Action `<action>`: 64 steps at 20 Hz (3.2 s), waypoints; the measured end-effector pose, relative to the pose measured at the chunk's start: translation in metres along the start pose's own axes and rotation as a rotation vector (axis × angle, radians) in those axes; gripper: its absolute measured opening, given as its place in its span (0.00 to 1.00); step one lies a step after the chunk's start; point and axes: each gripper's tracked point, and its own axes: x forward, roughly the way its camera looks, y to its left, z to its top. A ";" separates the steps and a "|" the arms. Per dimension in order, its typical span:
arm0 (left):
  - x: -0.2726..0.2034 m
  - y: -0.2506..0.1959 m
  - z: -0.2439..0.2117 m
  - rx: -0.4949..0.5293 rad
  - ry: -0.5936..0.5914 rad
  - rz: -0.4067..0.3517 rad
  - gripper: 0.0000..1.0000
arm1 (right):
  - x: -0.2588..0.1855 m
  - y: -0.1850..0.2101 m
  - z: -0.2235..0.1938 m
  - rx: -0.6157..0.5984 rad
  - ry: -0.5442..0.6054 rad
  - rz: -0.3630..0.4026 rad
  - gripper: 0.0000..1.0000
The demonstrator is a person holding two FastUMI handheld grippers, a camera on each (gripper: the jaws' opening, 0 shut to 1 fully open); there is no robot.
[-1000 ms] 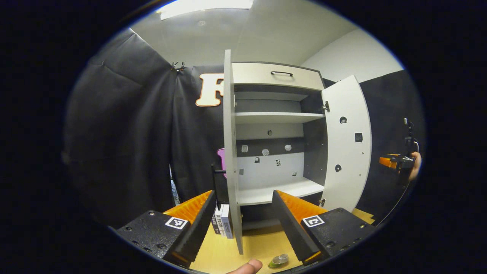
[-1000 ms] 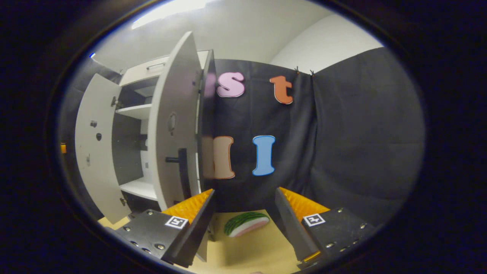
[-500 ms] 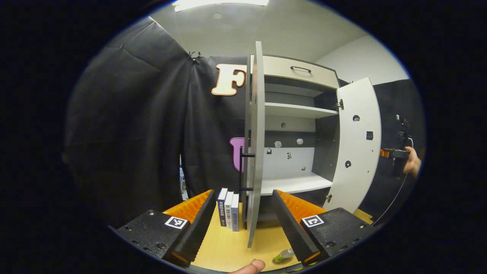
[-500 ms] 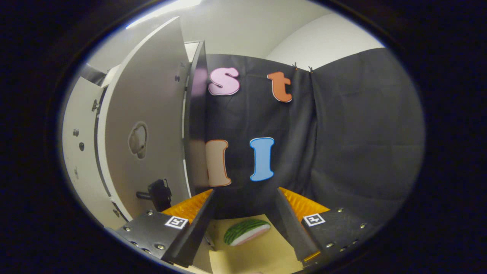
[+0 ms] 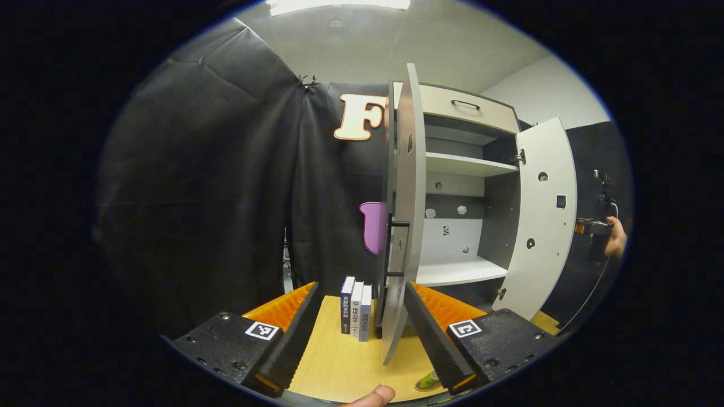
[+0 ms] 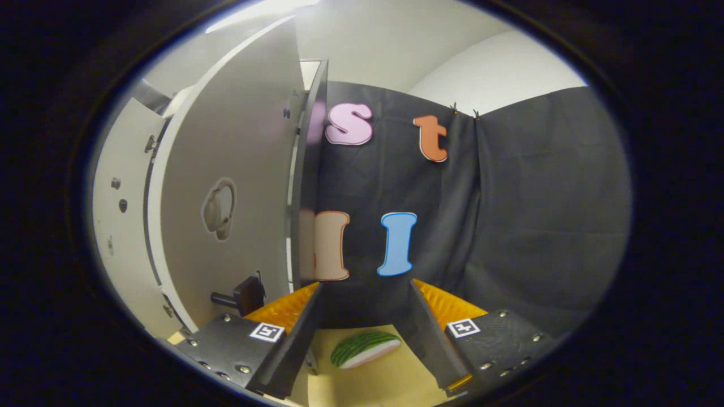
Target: Grasp the bottle in the cabinet with the left hand and place it on the coaster, then close the right door with the right hand and the left door with the left hand.
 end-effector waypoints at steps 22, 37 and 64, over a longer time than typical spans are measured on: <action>0.032 0.006 -0.004 0.031 0.011 0.032 0.93 | -0.002 0.109 -0.003 0.017 -0.021 0.054 0.90; 0.060 0.091 -0.022 0.059 0.020 0.164 0.93 | -0.033 0.204 -0.034 -0.001 0.018 0.183 0.94; 0.151 -0.062 -0.019 0.111 0.031 -0.122 0.85 | -0.149 0.182 -0.037 0.035 0.020 0.252 0.95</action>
